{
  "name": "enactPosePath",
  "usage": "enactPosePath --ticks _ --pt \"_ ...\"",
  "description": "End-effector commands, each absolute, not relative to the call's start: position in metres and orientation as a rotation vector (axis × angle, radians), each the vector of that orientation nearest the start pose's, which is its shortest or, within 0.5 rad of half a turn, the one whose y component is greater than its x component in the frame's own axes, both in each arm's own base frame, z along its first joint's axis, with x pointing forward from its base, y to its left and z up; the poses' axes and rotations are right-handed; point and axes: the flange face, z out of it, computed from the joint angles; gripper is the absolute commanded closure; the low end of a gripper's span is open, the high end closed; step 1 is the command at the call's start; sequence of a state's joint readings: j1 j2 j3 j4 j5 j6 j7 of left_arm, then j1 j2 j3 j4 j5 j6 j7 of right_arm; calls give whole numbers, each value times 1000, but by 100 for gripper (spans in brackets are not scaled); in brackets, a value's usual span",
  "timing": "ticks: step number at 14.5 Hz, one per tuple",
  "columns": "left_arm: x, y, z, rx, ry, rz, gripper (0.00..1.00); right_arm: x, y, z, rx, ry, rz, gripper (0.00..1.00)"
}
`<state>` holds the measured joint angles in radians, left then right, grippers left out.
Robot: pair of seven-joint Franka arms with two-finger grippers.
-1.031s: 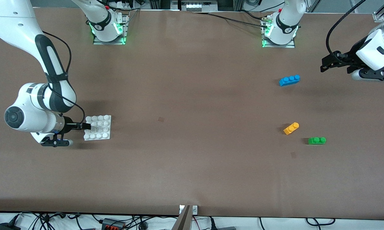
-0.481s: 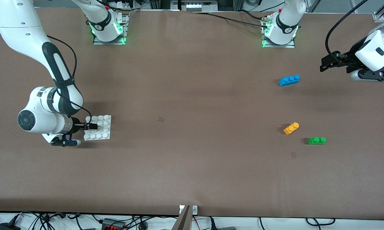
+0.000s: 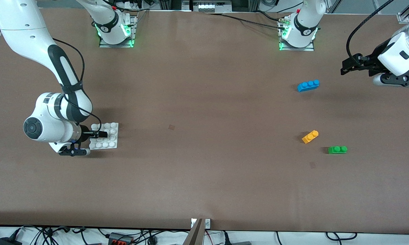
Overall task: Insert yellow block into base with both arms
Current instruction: 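Slide the white base plate toward the table middle with the right gripper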
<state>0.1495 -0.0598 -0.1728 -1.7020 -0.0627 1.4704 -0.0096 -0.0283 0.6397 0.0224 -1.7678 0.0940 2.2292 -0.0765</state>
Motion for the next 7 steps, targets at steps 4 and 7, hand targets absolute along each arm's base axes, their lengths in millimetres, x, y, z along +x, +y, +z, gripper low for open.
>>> enactPosePath --ticks 4,7 --pt "523 -22 594 -3205 31 291 0 637 3 169 -3034 -10 260 12" --pt "523 -22 594 -3204 33 293 0 637 13 167 -3026 -27 261 12"
